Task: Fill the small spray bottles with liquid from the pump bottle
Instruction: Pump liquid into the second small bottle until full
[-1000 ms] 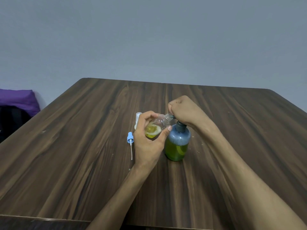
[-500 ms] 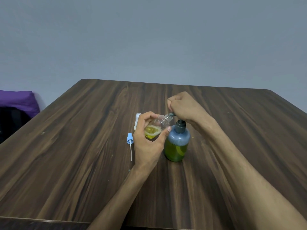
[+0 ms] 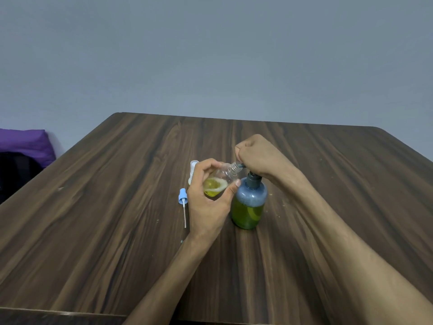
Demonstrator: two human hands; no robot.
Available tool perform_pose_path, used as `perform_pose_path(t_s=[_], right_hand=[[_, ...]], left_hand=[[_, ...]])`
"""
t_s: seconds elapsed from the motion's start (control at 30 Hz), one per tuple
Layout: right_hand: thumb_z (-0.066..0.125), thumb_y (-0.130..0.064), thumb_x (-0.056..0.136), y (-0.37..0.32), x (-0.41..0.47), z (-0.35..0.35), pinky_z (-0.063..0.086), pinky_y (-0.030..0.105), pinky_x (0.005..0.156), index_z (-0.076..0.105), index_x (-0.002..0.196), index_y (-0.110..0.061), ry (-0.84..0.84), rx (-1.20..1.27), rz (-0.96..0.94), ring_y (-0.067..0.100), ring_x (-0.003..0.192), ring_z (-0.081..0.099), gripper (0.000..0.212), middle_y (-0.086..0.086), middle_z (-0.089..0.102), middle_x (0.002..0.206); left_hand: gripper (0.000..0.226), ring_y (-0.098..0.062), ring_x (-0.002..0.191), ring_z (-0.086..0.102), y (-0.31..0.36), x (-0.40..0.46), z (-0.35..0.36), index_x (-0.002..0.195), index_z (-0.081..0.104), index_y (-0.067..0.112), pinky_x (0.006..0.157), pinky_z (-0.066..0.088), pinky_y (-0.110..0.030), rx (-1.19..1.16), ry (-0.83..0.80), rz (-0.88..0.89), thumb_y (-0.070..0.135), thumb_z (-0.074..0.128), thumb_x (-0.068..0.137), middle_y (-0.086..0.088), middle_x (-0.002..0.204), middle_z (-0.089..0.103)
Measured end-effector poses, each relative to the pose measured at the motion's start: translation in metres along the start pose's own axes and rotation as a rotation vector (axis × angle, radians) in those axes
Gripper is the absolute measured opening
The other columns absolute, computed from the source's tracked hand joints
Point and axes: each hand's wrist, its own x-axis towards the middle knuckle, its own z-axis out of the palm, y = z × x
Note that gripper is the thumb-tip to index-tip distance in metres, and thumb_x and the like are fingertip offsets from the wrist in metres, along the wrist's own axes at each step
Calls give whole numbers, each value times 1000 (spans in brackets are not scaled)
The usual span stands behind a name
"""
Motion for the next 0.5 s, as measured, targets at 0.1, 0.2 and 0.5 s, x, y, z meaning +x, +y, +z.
perform_pose_path(t_s=[0.1,0.2,0.5], right_hand=[[35,-1,75,-2,2,-3,24,25,48,36,54,-15,28,25,-17,15,52,24,25,-10,26,39],[37,-1,75,1,1,2,24,26,48,38,51,-14,28,-23,24,17,53,27,27,-10,28,35],[37,0,76,1,1,2,25,26,49,40,52,-13,14,-38,15,17,52,28,27,-11,30,36]], left_hand=[[47,-20,106,71,1,-1,0,113,61,13,94,56,-27,-19,4,-9,-7,88,80,12,108,68],[47,-24,106,71,0,0,1,113,61,13,94,57,-31,-24,12,-23,-7,88,80,2,109,69],[48,-21,106,71,0,0,1,113,61,15,93,56,-28,-34,10,-28,-8,88,81,8,109,69]])
